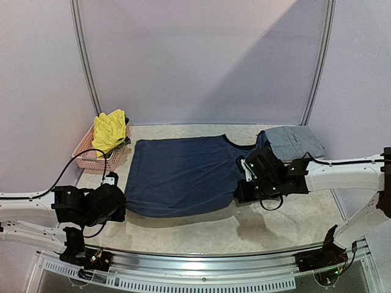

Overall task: Fold and stack the mixed laundry pile
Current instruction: Pick up the flattened tank top from the center of the board.

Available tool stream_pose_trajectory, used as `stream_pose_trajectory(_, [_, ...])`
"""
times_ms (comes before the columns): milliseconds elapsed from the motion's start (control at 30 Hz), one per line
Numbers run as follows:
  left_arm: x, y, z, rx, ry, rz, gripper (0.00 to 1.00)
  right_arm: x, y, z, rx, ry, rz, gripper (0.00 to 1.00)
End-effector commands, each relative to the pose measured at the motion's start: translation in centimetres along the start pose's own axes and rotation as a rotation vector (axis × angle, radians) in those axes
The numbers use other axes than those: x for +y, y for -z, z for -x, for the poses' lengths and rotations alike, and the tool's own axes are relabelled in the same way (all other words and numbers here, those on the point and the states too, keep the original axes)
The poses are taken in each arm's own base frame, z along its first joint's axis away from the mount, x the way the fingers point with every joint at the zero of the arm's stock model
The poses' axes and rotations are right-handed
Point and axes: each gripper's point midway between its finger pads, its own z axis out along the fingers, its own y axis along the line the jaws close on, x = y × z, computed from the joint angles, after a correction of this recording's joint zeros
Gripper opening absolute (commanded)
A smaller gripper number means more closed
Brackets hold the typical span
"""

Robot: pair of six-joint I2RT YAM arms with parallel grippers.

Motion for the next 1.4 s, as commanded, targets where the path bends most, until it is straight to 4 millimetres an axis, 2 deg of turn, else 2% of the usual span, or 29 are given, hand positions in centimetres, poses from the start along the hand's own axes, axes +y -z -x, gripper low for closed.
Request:
stream_pose_trajectory(0, [0.4, -0.4, 2.6, -0.033, -0.04, 0.066, 0.0, -2.6, 0.0, 0.6, 0.071, 0.076, -0.184, 0.0])
stream_pose_trajectory(200, [0.8, -3.7, 4.0, 0.033, -0.011, 0.086, 0.0, -3.6, -4.2, 3.0, 0.123, 0.069, -0.211, 0.0])
stream_pose_trajectory(333, [1.2, -5.8, 5.1, 0.07, -0.001, 0.115, 0.0, -4.1, -6.1, 5.5, 0.13, 0.054, -0.205, 0.01])
stream_pose_trajectory(433, [1.5, -7.7, 5.0, 0.113, 0.005, 0.132, 0.0, -3.2, -7.4, 7.3, 0.133, 0.058, -0.138, 0.11])
stream_pose_trajectory(467, [1.7, -8.3, 5.0, 0.125, 0.007, 0.139, 0.0, -2.7, -7.5, 7.6, 0.137, 0.059, -0.108, 0.18])
stream_pose_trajectory(500, [1.8, -8.8, 4.9, 0.137, 0.009, 0.143, 0.0, -2.4, -7.7, 7.8, 0.142, 0.063, -0.082, 0.29])
stream_pose_trajectory(567, [1.9, -9.8, 4.7, 0.16, 0.017, 0.144, 0.0, -1.7, -7.4, 7.8, 0.142, 0.075, -0.034, 0.39])
stream_pose_trajectory(633, [1.9, -10.5, 4.4, 0.178, 0.018, 0.142, 0.0, -1.1, -6.8, 7.4, 0.134, 0.08, 0.01, 0.44])
stream_pose_trajectory(767, [2.0, -11.2, 4.1, 0.192, 0.018, 0.144, 0.0, -0.3, -4.6, 6.5, 0.087, 0.053, 0.097, 0.45])
stream_pose_trajectory(900, [2.1, -11.3, 3.9, 0.194, 0.019, 0.141, 0.0, 0.3, -3.9, 4.8, 0.065, -0.012, 0.196, 0.43])
stream_pose_trajectory(1100, [2.0, -11.4, 3.6, 0.197, 0.023, 0.134, 0.0, 0.1, -5.0, 3.9, 0.038, -0.102, 0.246, 0.41])
stream_pose_trajectory(1367, [2.1, -11.3, 3.5, 0.197, 0.027, 0.13, 0.0, -0.2, -7.7, 4.0, 0.042, -0.146, 0.236, 0.41])
